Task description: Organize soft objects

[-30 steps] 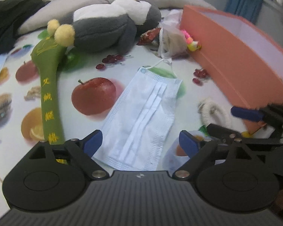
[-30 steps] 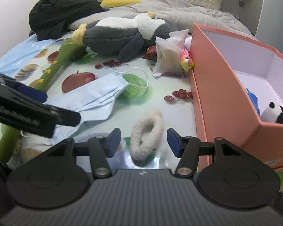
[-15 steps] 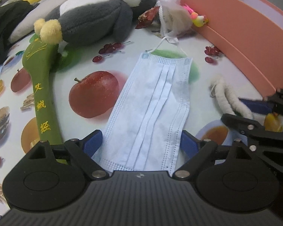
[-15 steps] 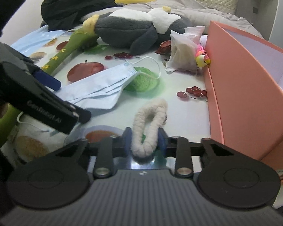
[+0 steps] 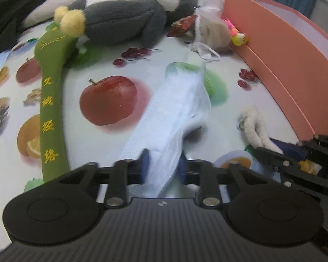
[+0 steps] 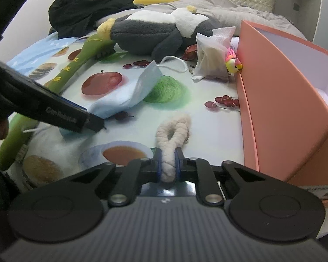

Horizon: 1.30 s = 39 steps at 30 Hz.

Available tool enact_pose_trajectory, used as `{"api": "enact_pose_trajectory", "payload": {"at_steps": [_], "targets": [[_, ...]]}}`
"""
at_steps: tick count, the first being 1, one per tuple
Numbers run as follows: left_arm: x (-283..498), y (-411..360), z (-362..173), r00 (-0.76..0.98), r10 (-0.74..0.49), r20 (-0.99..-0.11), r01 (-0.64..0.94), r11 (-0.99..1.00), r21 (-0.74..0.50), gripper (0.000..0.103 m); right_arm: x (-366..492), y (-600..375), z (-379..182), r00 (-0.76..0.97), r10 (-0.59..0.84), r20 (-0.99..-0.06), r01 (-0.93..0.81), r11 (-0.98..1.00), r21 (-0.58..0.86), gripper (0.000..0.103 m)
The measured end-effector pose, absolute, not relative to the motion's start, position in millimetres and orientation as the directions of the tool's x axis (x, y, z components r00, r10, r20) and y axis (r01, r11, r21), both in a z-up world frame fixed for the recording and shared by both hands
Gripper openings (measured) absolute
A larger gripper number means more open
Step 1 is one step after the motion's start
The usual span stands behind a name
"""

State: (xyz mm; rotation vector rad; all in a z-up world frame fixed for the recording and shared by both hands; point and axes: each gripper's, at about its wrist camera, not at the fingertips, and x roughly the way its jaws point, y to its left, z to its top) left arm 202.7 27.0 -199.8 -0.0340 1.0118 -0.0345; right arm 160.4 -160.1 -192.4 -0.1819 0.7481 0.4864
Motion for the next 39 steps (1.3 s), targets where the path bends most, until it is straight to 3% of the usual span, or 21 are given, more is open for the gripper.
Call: {"api": "enact_pose_trajectory", "payload": {"at_steps": [2, 4, 18, 33, 39], "targets": [[201, 28, -199, 0.533, -0.042, -0.845, -0.005, 0.999, -0.053, 0.011, 160, -161, -191, 0.629, 0.358, -0.69, -0.483, 0.875, 0.013, 0.015], [198, 30, -198, 0.538, -0.053, -0.841, -0.021, 0.997, -0.077, 0.007, 160, -162, -190, 0.627, 0.363, -0.689, -0.48, 0.877, 0.025, 0.015], [178, 27, -163, 0.599, -0.073, -0.798, -0.125, 0.975, -0.183, 0.007, 160, -173, -152, 0.632, 0.411, -0.657, -0.464, 0.88, 0.104, 0.014], [189, -6, -64, 0.714, -0.116, -0.691, -0.074, 0.968, -0.239, 0.005, 176, -201, -59, 0.693, 0.461, -0.555, -0.45, 0.877, 0.167, 0.014], [201, -18, -49, 0.73, -0.139, -0.669, -0.061, 0.962, -0.266, 0.005, 189, -224, -36, 0.719, 0.456, -0.525, -0.435, 0.884, 0.172, 0.014]]}}
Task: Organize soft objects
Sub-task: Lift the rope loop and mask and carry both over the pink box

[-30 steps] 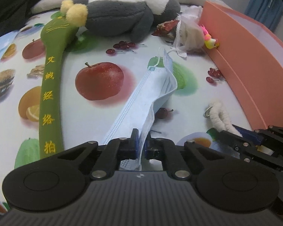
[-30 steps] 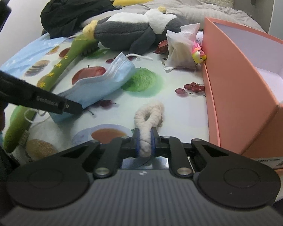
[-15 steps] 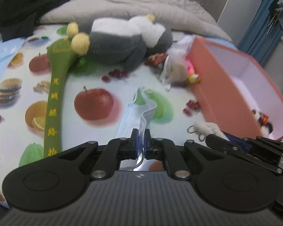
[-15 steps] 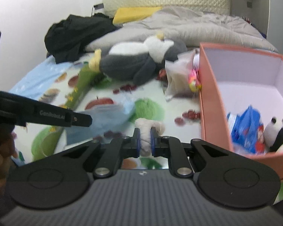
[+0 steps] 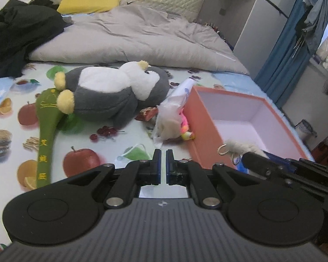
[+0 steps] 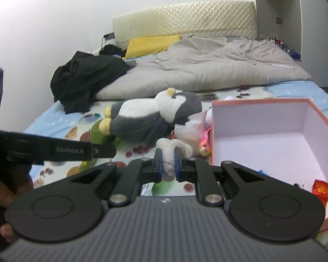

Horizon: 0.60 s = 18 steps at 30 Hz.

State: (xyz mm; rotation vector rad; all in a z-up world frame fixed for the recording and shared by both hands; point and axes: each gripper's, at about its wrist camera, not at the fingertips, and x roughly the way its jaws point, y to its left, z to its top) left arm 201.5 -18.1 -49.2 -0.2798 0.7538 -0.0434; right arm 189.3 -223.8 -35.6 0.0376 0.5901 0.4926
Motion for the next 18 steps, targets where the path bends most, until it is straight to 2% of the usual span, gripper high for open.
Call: {"api": "enact_pose_trajectory", "payload": {"at_steps": [5, 10, 12, 14, 16, 18], "targets": [[212, -27, -54, 0.71, -0.139, -0.69, -0.049, 0.968, -0.246, 0.005, 199, -238, -29, 0.73, 0.446, -0.518, -0.418, 0.891, 0.178, 0.014], [219, -23, -98, 0.636, -0.141, -0.759, -0.071, 0.968, -0.24, 0.008, 197, -239, -41, 0.712, 0.452, -0.537, -0.421, 0.887, 0.189, 0.014], [218, -24, -119, 0.601, -0.149, -0.785, -0.062, 0.971, -0.232, 0.017, 193, -238, -47, 0.702, 0.458, -0.545, -0.422, 0.884, 0.2, 0.014], [214, -24, -137, 0.58, -0.163, -0.798, -0.044, 0.972, -0.231, 0.037, 190, -236, -54, 0.691, 0.462, -0.556, -0.422, 0.882, 0.209, 0.014], [210, -25, -152, 0.582, -0.171, -0.795, -0.02, 0.974, -0.224, 0.048, 185, -234, -58, 0.686, 0.471, -0.554, -0.432, 0.877, 0.211, 0.014], [209, -27, -167, 0.58, -0.157, -0.799, -0.011, 0.98, -0.2, 0.049, 178, -229, -64, 0.686, 0.469, -0.556, -0.442, 0.876, 0.194, 0.014]]}}
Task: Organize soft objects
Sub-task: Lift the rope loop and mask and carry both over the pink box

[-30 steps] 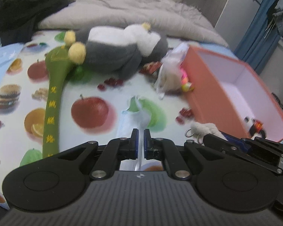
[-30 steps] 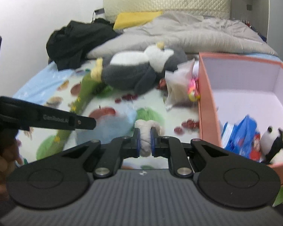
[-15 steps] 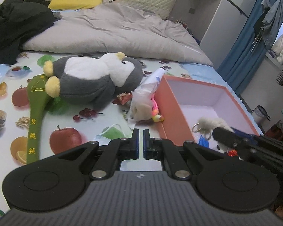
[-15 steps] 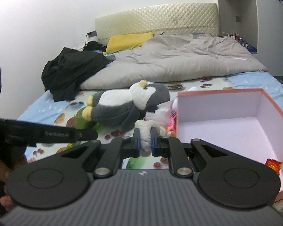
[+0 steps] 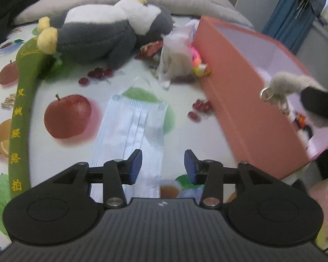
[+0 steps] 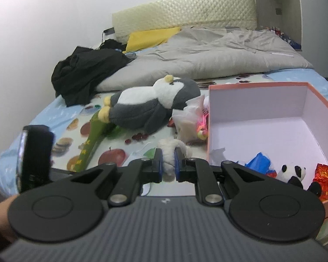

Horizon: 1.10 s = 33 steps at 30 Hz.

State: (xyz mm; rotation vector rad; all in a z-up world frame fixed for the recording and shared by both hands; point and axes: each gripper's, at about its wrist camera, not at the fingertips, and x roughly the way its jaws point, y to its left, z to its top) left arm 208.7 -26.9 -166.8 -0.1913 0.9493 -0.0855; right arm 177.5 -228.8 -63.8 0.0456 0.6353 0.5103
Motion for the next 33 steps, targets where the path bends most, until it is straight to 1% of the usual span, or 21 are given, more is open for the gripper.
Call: {"api": "enact_pose_trajectory", "payload": {"at_steps": [4, 7, 13, 15, 17, 18, 20, 21, 27, 30, 33], "targets": [[206, -28, -189, 0.575, -0.129, -0.808, 0.023, 0.99, -0.141, 0.05, 166, -222, -76, 0.67, 0.478, -0.569, -0.441, 0.872, 0.212, 0.014], [203, -26, -201, 0.565, -0.121, -0.816, 0.029, 0.991, -0.127, 0.05, 158, -221, -84, 0.658, 0.48, -0.581, -0.429, 0.872, 0.234, 0.014], [200, -28, -205, 0.586, -0.12, -0.801, 0.057, 0.993, -0.107, 0.049, 153, -219, -97, 0.64, 0.463, -0.613, -0.412, 0.881, 0.234, 0.014], [201, -27, -205, 0.592, -0.119, -0.797, 0.05, 0.993, -0.111, 0.043, 152, -219, -101, 0.634, 0.46, -0.622, -0.414, 0.881, 0.229, 0.014], [200, -25, -206, 0.599, -0.105, -0.794, 0.037, 0.994, -0.103, 0.03, 151, -218, -103, 0.63, 0.457, -0.629, -0.414, 0.882, 0.225, 0.014], [200, -24, -205, 0.602, -0.099, -0.793, 0.026, 0.994, -0.104, 0.026, 151, -218, -105, 0.627, 0.456, -0.632, -0.412, 0.882, 0.228, 0.014], [200, -20, -205, 0.604, -0.089, -0.792, 0.004, 0.994, -0.109, 0.011, 152, -220, -106, 0.622, 0.456, -0.637, -0.401, 0.884, 0.241, 0.014], [200, -18, -204, 0.603, -0.087, -0.793, -0.006, 0.993, -0.114, 0.008, 152, -220, -106, 0.621, 0.456, -0.637, -0.4, 0.884, 0.243, 0.014], [198, -8, -181, 0.635, -0.109, -0.765, -0.047, 0.983, -0.179, 0.007, 156, -220, -91, 0.64, 0.46, -0.615, -0.41, 0.882, 0.233, 0.014], [201, -7, -157, 0.66, -0.152, -0.735, -0.043, 0.97, -0.24, 0.007, 163, -223, -77, 0.661, 0.464, -0.59, -0.412, 0.881, 0.232, 0.014], [207, -11, -126, 0.699, -0.17, -0.694, -0.026, 0.965, -0.263, 0.007, 170, -226, -64, 0.685, 0.459, -0.565, -0.411, 0.885, 0.221, 0.014]]}}
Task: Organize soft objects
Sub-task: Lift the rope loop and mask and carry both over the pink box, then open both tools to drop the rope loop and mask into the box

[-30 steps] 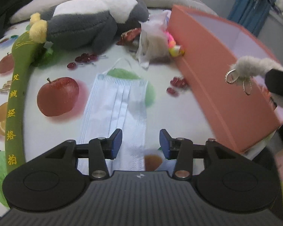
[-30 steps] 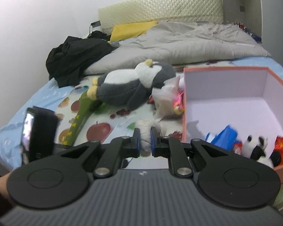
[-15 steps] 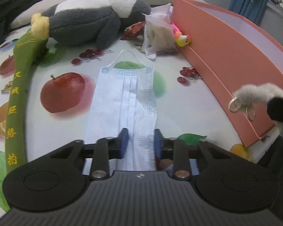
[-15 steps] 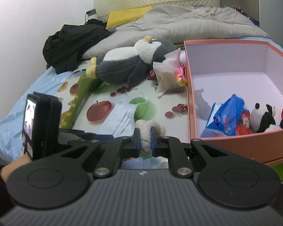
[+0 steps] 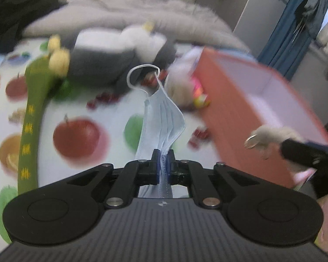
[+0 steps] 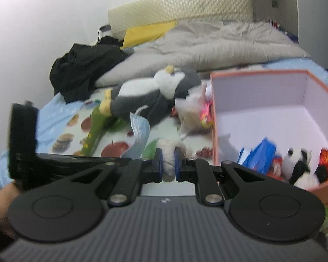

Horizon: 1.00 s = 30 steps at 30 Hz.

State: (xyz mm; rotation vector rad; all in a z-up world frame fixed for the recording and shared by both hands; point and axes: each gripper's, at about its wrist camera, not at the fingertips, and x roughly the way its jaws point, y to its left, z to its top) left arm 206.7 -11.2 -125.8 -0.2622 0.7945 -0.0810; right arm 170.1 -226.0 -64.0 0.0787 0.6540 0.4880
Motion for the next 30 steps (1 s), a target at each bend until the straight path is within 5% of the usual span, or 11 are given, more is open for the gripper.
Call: {"api": "enact_pose_trajectory", "payload": {"at_steps": [14, 20, 30], "targets": [[279, -94, 14, 0.806, -0.333, -0.49, 0.179, 0.925, -0.334, 0.007, 220, -279, 17, 0.828, 0.362, -0.428, -0.328, 0.932, 0.155, 0.014], [322, -152, 15, 0.722, -0.437, -0.536, 0.248, 0.887, -0.39, 0.007, 256, -322, 17, 0.823, 0.298, -0.484, -0.248, 0.955, 0.164, 0.014], [370, -211, -68, 0.541, -0.486, -0.686, 0.253, 0.872, -0.419, 0.007, 277, -386, -53, 0.712, 0.196, -0.674, -0.068, 0.975, 0.212, 0.014]]}}
